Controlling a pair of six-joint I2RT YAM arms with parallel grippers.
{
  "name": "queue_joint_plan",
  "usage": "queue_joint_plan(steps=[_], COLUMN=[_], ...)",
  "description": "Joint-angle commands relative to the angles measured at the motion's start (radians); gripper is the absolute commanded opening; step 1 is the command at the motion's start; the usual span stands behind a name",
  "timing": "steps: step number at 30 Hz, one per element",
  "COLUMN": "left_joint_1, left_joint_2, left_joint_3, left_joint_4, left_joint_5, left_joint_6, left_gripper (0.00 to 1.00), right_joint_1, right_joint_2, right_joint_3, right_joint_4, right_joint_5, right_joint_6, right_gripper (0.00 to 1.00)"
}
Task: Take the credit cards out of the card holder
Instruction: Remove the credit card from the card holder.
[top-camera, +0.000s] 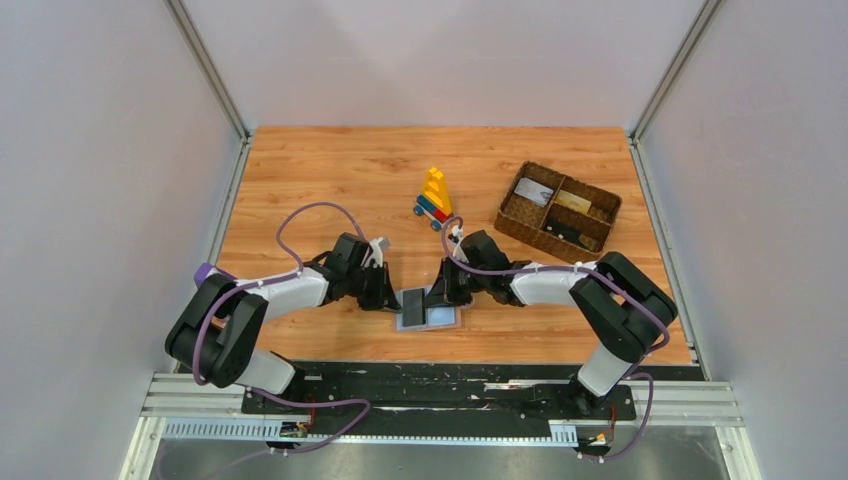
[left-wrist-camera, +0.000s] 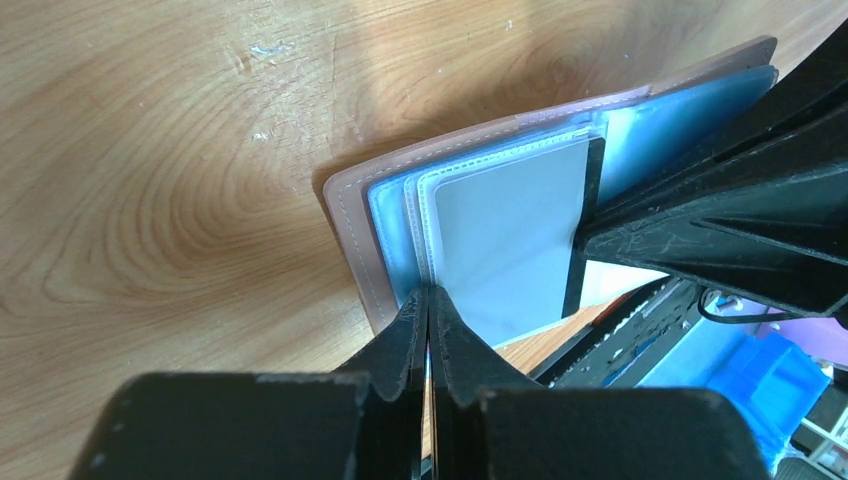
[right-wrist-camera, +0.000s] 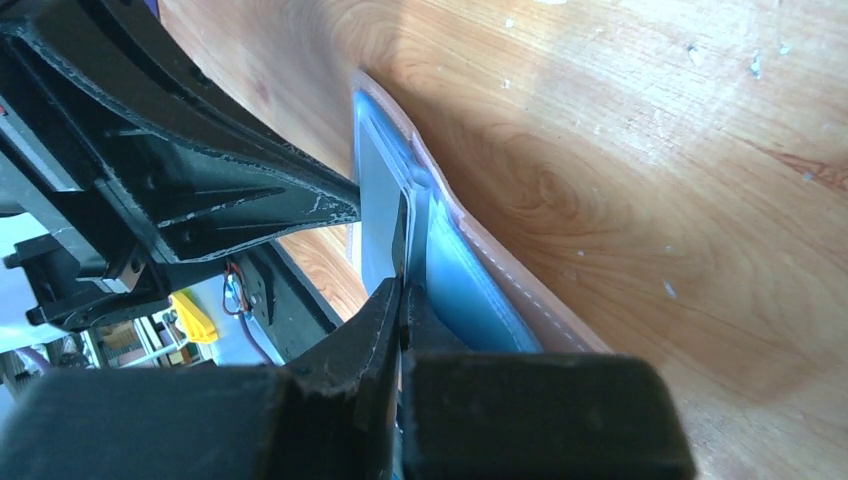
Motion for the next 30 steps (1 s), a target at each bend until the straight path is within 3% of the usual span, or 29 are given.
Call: queue_joint_plan(steps=[1, 3, 11, 20, 30], left_joint_1=[-0.008, -0.008, -0.008, -0.008, -0.008], left_joint_2=[0.024, 0.025, 0.017, 0.01, 0.029], left_joint_3=[0.007, 0.008, 0.004, -0.013, 0.001], left_joint_4=[-0.058, -0.059, -0.053, -0.019, -0.091], left_joint_5=[-0.075, -0.074, -0.066, -0.034, -0.113], left_joint_6=[0.041, 0.042, 0.03, 0.008, 0.026], left_gripper=[0.05, 0.05, 0.05, 0.05, 0.03], right_joint_1=[-0.011, -0.011, -0.011, -0.014, -0.102], right_joint_2=[-0.033, -0.024, 0.008, 0.032, -0.038], right_joint_3=[-0.006, -0.002, 0.025, 0.046, -0.027], right_joint_4=[0.07, 0.081, 0.043, 0.079, 0.034], right_joint_5=[-0.092, -0.112, -0.067, -0.085, -0.122], right_joint_6=[-0.043, -0.046, -0.043, -0.075, -0.152], right_gripper=[0.08, 0.15, 0.2, 0.0, 0.0])
